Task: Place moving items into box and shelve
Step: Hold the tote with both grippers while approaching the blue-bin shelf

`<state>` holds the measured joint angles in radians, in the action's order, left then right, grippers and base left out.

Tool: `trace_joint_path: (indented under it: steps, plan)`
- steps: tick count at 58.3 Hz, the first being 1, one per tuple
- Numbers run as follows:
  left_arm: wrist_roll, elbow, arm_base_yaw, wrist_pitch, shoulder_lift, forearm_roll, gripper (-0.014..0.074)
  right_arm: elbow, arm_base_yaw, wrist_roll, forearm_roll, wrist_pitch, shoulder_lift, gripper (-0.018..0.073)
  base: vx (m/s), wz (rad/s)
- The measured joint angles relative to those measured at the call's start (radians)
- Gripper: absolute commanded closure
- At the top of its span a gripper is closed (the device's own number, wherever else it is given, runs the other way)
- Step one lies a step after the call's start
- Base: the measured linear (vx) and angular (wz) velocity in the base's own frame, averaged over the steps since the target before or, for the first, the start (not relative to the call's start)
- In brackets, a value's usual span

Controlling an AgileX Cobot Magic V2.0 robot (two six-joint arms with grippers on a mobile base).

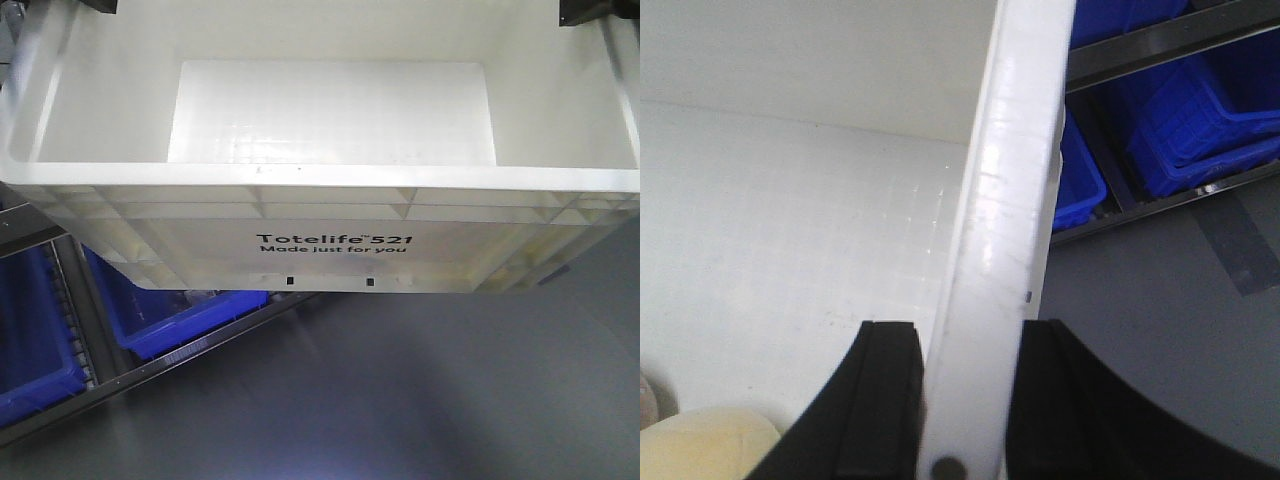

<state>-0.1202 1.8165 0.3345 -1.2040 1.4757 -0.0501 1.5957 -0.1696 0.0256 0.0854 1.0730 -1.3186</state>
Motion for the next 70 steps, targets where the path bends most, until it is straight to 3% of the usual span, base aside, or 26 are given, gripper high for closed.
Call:
trace_joint_path:
  steps: [70]
  plan:
    - [0.000, 0.000, 0.000, 0.000, 0.000, -0.003, 0.0597, 0.000, 0.000, 0.000, -0.002, 0.001, 0.000, 0.0564, 0.10, 0.12]
